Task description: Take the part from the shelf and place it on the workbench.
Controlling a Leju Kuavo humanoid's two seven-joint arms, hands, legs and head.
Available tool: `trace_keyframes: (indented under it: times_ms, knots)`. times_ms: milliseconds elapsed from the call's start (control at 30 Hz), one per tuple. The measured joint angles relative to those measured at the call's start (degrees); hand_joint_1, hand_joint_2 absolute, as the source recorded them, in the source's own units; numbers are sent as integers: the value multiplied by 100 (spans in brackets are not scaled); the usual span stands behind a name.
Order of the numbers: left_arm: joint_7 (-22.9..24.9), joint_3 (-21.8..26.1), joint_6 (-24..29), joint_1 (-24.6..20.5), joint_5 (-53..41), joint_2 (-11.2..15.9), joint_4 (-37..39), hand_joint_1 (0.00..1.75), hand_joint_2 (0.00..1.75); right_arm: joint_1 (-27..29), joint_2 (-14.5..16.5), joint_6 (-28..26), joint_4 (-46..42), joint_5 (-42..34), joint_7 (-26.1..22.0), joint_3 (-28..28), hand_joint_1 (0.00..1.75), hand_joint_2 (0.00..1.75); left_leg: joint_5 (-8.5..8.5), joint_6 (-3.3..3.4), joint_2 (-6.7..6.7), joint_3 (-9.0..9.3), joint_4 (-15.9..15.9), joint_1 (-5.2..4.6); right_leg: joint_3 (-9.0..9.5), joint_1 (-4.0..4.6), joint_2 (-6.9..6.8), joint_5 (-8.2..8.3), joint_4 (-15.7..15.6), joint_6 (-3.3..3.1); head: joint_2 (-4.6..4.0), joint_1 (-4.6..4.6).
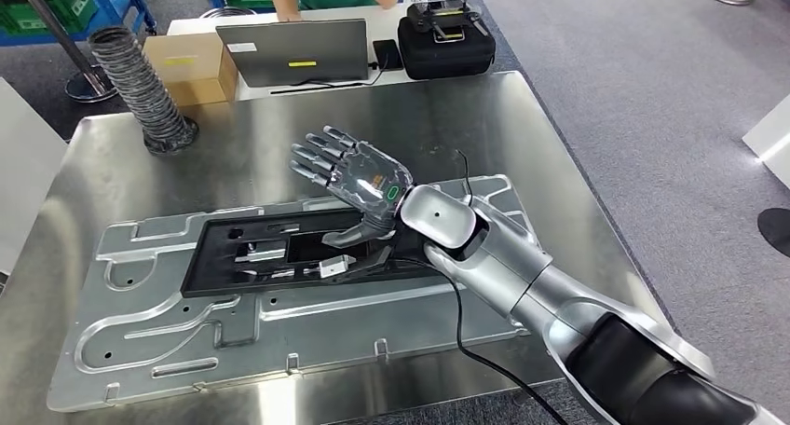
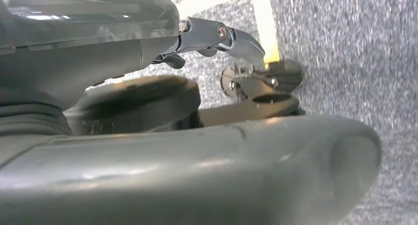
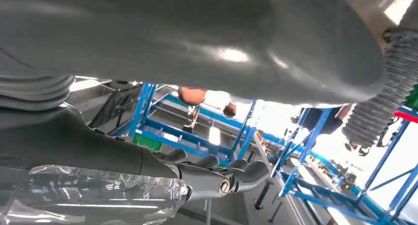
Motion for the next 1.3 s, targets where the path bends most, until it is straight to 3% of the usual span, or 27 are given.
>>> trace_keyframes:
  times_ms: [67, 133, 167, 200, 233, 267, 333, 367, 400, 500, 533, 567, 667, 700, 733, 767, 833, 900, 933, 1000, 1033, 1067, 1167, 1200, 1233, 1267, 1300]
  knots:
    - [-4, 3, -3, 2, -1, 3, 0, 0, 0, -9, 14, -11, 18, -8, 9, 6, 0, 0, -292, -60, 1, -128, 291, 5, -67, -33, -22, 111, -55, -68, 0, -1]
    - [-8, 4, -5, 1, -2, 6, 0, 0, 0, -10, 26, -17, 34, -11, 14, 14, 0, 0, -788, -106, 4, -348, 973, 24, -177, -23, -29, 198, -54, -101, 0, -1]
    - [-9, 4, -7, 1, -2, 8, 0, 0, 0, -6, 28, -14, 43, -12, 14, 20, 0, 0, -980, -123, 5, -434, 1317, 30, -243, -18, -32, 243, -48, -102, 0, -1]
    - [-12, 4, -8, 1, -2, 11, 0, 0, 0, -3, 28, -7, 51, -13, 15, 27, 0, 0, -1061, -134, 5, -437, 1492, 31, -308, -15, -34, 288, -38, -99, 0, 0]
    - [-15, 4, -9, 1, -2, 14, 0, 0, 0, -2, 28, 2, 56, -15, 17, 32, 0, 0, -1050, -139, 5, -342, 1476, 31, -373, -14, -34, 332, -27, -91, 0, 0]
    - [-19, 4, -9, 0, -3, 19, 0, 0, 0, -3, 28, 12, 57, -16, 23, 36, 0, 0, -943, -137, 6, -115, 1202, 32, -434, -15, -33, 373, -10, -78, 0, 0]
    - [-24, 4, -11, -13, -6, 25, 0, 0, 0, -8, 29, 32, 56, -18, 45, 38, 0, 0, -737, -98, 1, 430, 403, 23, -522, -10, -30, 441, 28, -34, 0, 0]
    - [-28, 4, -15, -19, -10, 27, 0, 0, 0, -10, 31, 39, 56, -18, 61, 38, 0, 0, -670, -61, -4, 603, 117, 13, -549, -5, -28, 473, 43, -3, 0, 0]
    - [-32, 4, -19, -22, -14, 28, 0, 0, 0, -11, 34, 43, 55, -18, 79, 37, 0, 0, -647, -20, -9, 665, -8, 1, -563, 0, -28, 504, 51, 29, 0, 1]
    - [-38, 4, -27, -18, -31, 30, 0, 0, 0, -7, 40, 43, 56, -1, 134, 37, 0, 0, -518, 110, -1, 597, -25, -17, -587, -13, -21, 589, 36, 134, 0, 1]
    - [-39, 4, -28, -21, -37, 31, 0, 0, 0, -5, 37, 42, 56, 9, 149, 37, 0, 0, -455, 154, 11, 559, -38, -13, -627, -22, -15, 513, 85, 166, 0, 1]
    - [-39, 4, -30, -27, -43, 31, 0, 0, 0, -4, 33, 42, 57, 19, 163, 37, 0, 0, -380, 194, 24, 499, -54, -4, -702, -33, -8, 320, 249, 194, 0, 1]
    - [-39, 4, -39, -34, -52, 33, 0, 0, 0, 13, 22, 44, 57, 33, 194, 37, 0, 0, -178, 246, 41, 243, -55, -4, -1015, -53, 0, -531, 1313, 253, 0, 0]
    - [-39, 4, -42, -33, -54, 33, 0, 0, 0, 26, 18, 47, 58, 37, 200, 37, 0, 0, -112, 246, 42, 149, -48, -10, -1049, -54, 0, -642, 1612, 261, 0, 0]
    - [-39, 4, -43, -32, -56, 34, 0, 0, 0, 38, 15, 50, 59, 42, 203, 37, 0, 0, -48, 243, 43, 56, -41, -16, -991, -53, 0, -617, 1733, 257, 0, 0]
    - [-39, 4, -43, -32, -58, 35, 0, 0, 0, 46, 13, 54, 60, 44, 204, 37, 0, 0, 13, 238, 43, -31, -35, -23, -842, -51, 1, -506, 1664, 242, 0, 0]
    - [-39, 4, -43, -35, -62, 34, 0, 0, 0, 42, 10, 58, 61, 51, 206, 36, 0, 0, 130, 220, 41, -168, -25, -35, -280, -29, 3, -308, 1017, 165, 0, 0]
    - [-40, 4, -43, -41, -66, 31, 0, 0, 0, 28, 14, 62, 49, 68, 208, 31, 0, 0, 239, 175, 37, -232, -33, -42, 252, 21, -2, -345, 257, 82, 0, 1]
    - [-41, 4, -44, -43, -70, 30, 0, 0, 0, 17, 15, 64, 42, 78, 209, 28, 0, 0, 293, 141, 37, -241, -48, -36, 402, 50, -1, -388, 14, 46, 0, 1]
    - [-42, 4, -46, -39, -79, 30, 0, 0, 0, 5, 16, 68, 35, 89, 210, 26, 0, 0, 394, 63, 36, -241, -106, -21, 390, 59, -4, -289, -88, -13, 0, 2]
    - [-41, 4, -48, -33, -81, 31, 0, 0, 0, 0, 17, 68, 34, 90, 208, 26, 0, 0, 372, 29, 32, -262, -103, -15, 365, 47, -12, -219, -131, -48, 0, 1]
    - [-40, 4, -48, -24, -83, 34, 0, 0, 0, -1, 20, 67, 34, 93, 204, 26, 0, 0, 215, -3, 27, -308, -2, -12, 311, 30, -23, -125, -165, -87, 0, 1]
    - [-35, 4, -42, -2, -77, 47, 0, 0, 0, -5, 29, 62, 32, 98, 187, 28, 0, 0, -684, -87, 23, -531, 917, 13, 54, 16, -40, 122, -198, -140, 0, -1]
    - [-34, 4, -37, 1, -72, 52, 0, 0, 0, -4, 32, 61, 32, 97, 179, 30, 0, 0, -825, -114, 24, -566, 1258, 23, -50, 16, -43, 198, -189, -136, 0, -1]
    - [-34, 4, -32, 2, -66, 57, 0, 0, 0, -3, 34, 62, 33, 95, 170, 32, 0, 0, -819, -135, 25, -540, 1477, 32, -156, 15, -47, 270, -176, -126, 0, -1]
    - [-34, 4, -28, 4, -61, 63, 0, 0, 0, -3, 38, 62, 34, 93, 161, 33, 0, 0, -704, -152, 26, -436, 1547, 39, -271, 10, -51, 344, -156, -112, 0, -1]
    - [-34, 4, -26, 5, -60, 69, 0, 0, 0, -3, 43, 61, 35, 92, 155, 34, 0, 0, -539, -161, 26, -241, 1418, 46, -379, 5, -52, 410, -130, -94, 0, -1]
